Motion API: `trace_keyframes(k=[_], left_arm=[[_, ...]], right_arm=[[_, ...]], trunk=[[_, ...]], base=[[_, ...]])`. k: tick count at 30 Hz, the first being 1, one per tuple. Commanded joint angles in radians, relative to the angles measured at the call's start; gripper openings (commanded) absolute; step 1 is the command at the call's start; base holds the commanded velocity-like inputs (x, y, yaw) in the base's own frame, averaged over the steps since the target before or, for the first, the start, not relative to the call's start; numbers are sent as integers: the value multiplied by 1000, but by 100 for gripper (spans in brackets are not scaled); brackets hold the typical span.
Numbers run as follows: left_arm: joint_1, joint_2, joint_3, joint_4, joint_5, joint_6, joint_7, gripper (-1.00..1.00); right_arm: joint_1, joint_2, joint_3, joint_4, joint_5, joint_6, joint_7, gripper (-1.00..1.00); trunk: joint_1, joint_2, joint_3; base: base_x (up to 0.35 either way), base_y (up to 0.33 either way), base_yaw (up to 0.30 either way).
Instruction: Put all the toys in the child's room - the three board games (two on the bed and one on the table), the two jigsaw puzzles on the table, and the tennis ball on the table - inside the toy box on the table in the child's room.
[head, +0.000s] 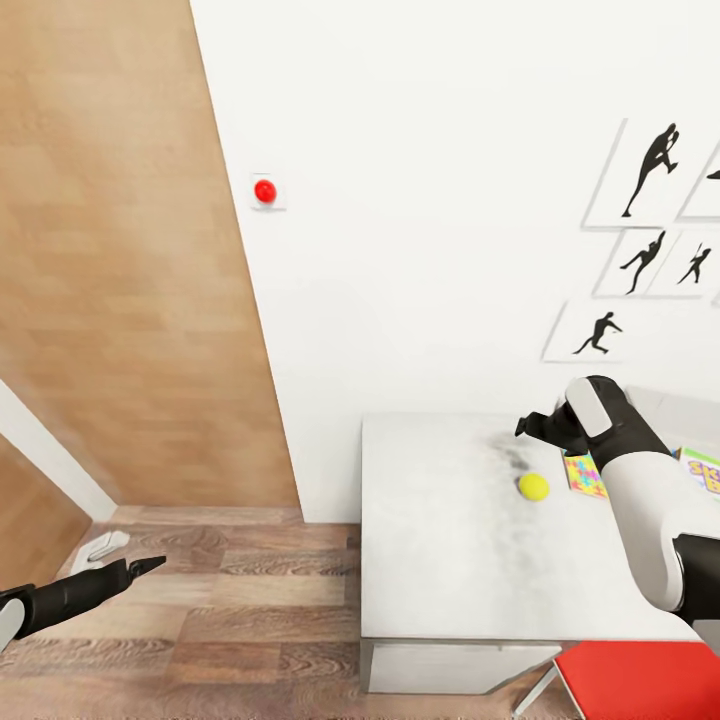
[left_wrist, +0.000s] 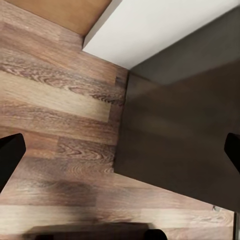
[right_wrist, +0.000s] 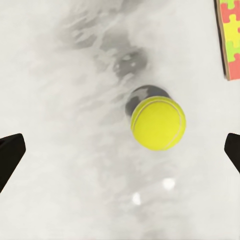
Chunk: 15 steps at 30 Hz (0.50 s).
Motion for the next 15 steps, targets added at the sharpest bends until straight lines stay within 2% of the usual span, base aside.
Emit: trace_keyframes(k=[1, 8, 15], left_arm=[[-1, 0, 1, 0, 4, 7, -1, 100], [-1, 0, 2, 0, 4, 7, -1, 100], [-1, -1, 2, 0, 4, 7, -2, 100]], right_arm=[[0, 0, -1, -1, -10, 2, -9, 100], [0, -2, 0, 3, -10, 2, -7, 100], [0, -2, 0, 4, -10, 2, -6, 100]], trunk=[[1, -2, -4], [1, -2, -15], [1, -2, -27]], base=[[0, 0, 0], [6, 0, 0], [69, -11, 0]])
